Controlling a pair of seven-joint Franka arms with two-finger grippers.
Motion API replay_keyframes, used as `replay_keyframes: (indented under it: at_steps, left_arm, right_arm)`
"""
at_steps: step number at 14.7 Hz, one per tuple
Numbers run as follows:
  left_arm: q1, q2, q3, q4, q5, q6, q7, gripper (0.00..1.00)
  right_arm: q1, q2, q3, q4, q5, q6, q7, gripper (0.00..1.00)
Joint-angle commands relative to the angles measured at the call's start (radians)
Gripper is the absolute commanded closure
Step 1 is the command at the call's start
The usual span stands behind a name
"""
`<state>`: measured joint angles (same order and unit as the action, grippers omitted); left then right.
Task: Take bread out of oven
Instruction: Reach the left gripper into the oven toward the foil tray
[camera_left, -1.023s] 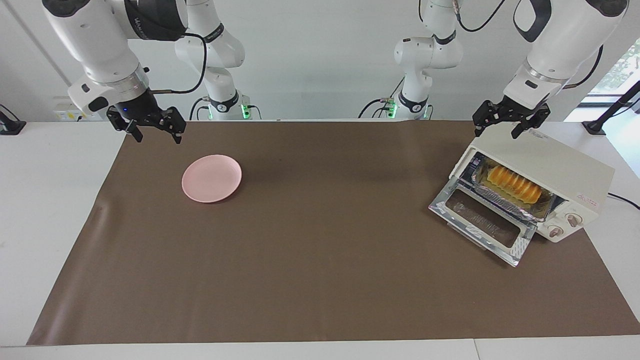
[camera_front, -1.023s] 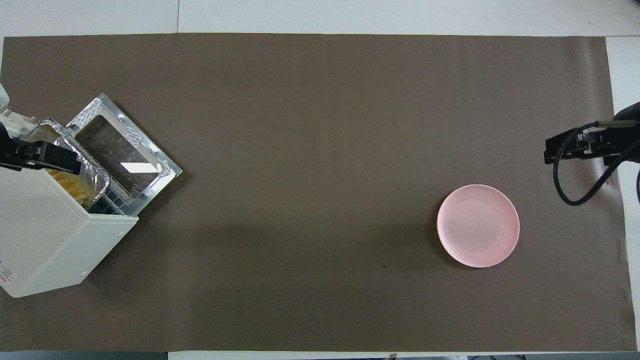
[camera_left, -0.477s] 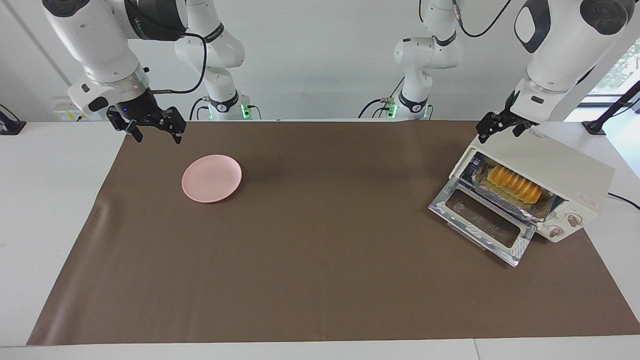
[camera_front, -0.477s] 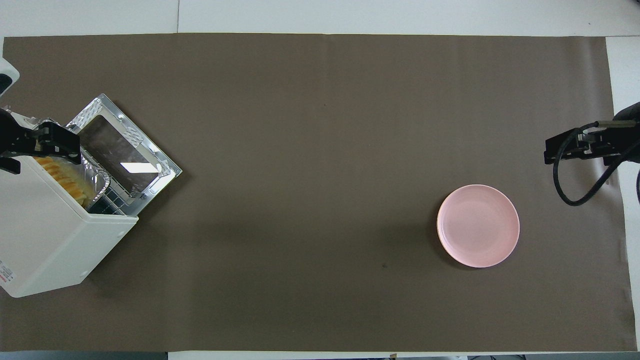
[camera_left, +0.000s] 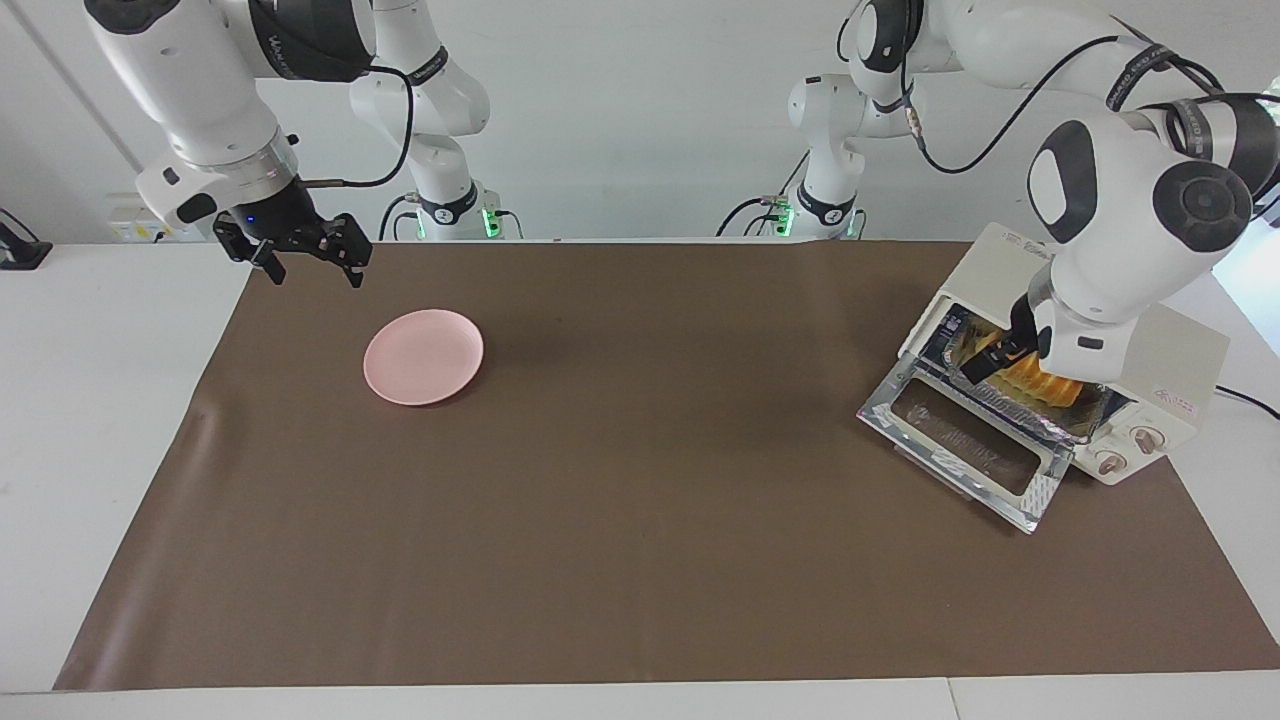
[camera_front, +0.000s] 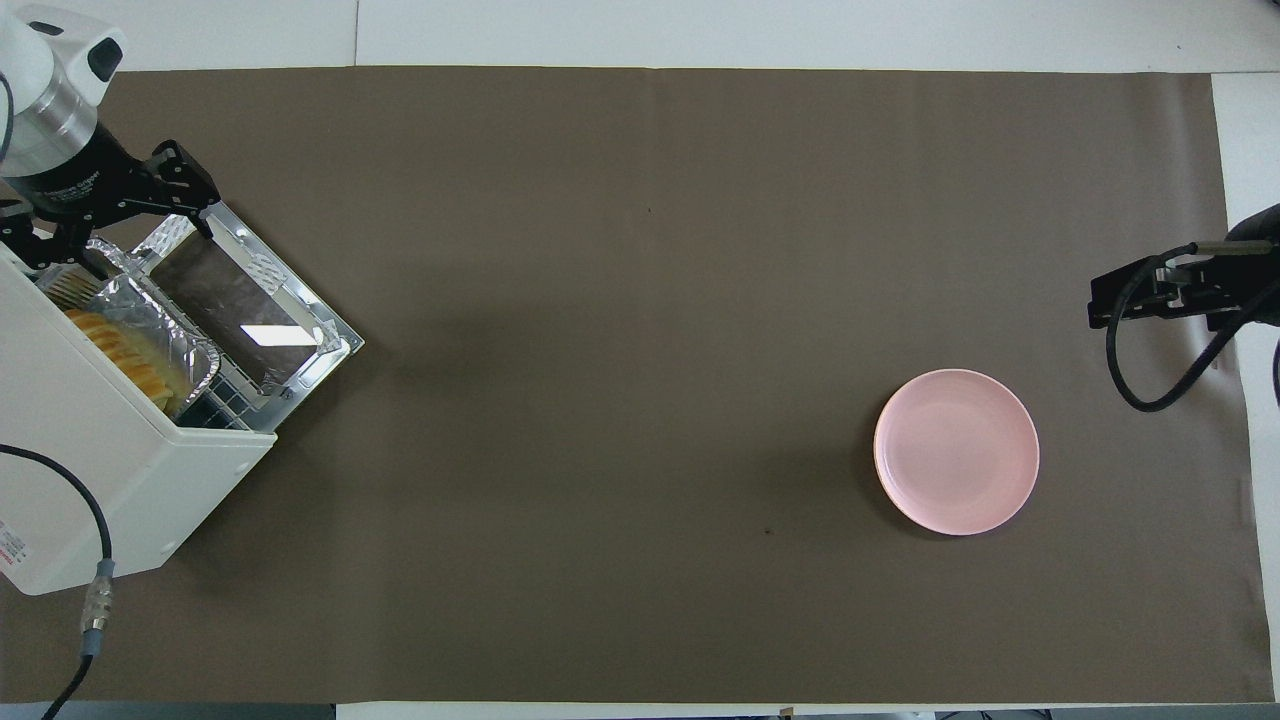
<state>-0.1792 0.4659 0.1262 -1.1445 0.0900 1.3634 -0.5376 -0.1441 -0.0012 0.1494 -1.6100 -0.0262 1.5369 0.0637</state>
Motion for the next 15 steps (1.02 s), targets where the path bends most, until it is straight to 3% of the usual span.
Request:
replay_keyframes:
  at_steps: [1, 8, 15]
  left_arm:
    - [-0.052, 0.025, 0.062, -0.009, 0.051, 0.064, -0.116, 0.0]
    - [-0.051, -0.095, 0.087, -0.378, 0.138, 0.362, -0.177, 0.0]
    - [-0.052, -0.133, 0.089, -0.527, 0.143, 0.459, -0.318, 0.0]
  right_arm:
    - [-0.012, -0.02, 0.009, -0.021, 0.002, -0.004, -0.021, 0.0]
    - [-0.012, -0.02, 0.009, -0.021, 0.002, -0.006, -0.021, 0.0]
    - [-0.012, -0.02, 0.009, -0.021, 0.002, -0.006, -0.021, 0.0]
